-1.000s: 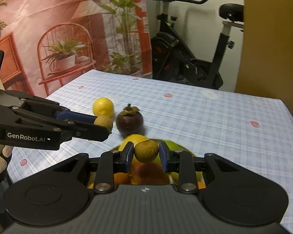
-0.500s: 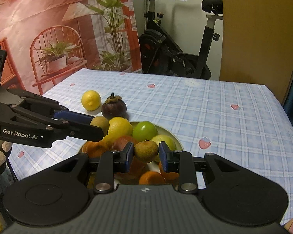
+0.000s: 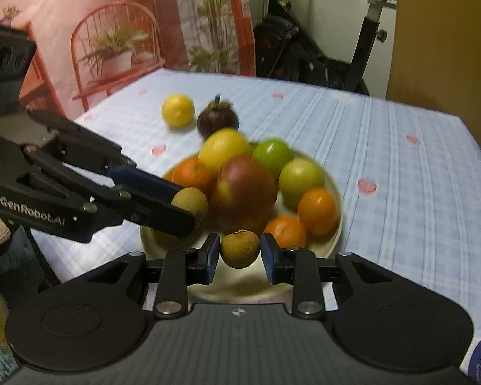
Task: Organize fruits
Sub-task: 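Carry both small brown fruits onto the plate and open both tools, then withdraw both tools from the plate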
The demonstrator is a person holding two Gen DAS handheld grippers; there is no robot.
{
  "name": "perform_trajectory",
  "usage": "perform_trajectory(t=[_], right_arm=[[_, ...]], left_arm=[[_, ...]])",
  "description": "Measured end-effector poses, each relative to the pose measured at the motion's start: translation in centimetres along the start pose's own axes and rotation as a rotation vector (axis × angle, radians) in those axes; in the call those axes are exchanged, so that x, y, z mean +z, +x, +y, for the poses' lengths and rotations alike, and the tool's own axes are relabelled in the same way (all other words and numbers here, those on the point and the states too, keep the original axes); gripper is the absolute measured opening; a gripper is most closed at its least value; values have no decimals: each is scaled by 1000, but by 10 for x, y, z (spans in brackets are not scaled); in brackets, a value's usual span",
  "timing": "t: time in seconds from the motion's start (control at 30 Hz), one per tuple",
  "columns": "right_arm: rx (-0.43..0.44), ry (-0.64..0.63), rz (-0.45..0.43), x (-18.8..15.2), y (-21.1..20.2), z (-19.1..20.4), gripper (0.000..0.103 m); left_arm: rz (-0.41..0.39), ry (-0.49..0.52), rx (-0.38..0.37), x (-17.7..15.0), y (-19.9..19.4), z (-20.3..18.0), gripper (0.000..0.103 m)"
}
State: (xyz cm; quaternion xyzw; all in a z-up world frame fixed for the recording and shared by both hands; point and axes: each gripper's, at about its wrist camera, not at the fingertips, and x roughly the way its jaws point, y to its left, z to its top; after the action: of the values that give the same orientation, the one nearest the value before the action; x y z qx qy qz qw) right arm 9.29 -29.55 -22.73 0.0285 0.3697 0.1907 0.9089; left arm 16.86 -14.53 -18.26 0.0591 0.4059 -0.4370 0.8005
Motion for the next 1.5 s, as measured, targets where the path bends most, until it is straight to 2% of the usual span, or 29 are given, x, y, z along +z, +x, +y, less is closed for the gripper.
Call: perform_trajectory(t=[0.33, 0.8, 0.97, 1.03, 1.5], right_arm=[[64, -74, 58, -5, 18, 26, 30], [47, -83, 96, -1, 31, 26, 32], [19, -92, 103, 1, 29, 28, 38], [10, -88, 99, 2, 27, 26, 38], [-39, -53, -3, 33, 0, 18, 38]], left_arm=[[62, -56, 17, -6, 8, 12, 27], [69, -111, 0, -6, 10, 19, 28], [29, -114, -8, -4, 1, 18, 36], [4, -102, 10, -2, -5, 16, 45], [-168, -93, 104, 19, -51, 29, 46]])
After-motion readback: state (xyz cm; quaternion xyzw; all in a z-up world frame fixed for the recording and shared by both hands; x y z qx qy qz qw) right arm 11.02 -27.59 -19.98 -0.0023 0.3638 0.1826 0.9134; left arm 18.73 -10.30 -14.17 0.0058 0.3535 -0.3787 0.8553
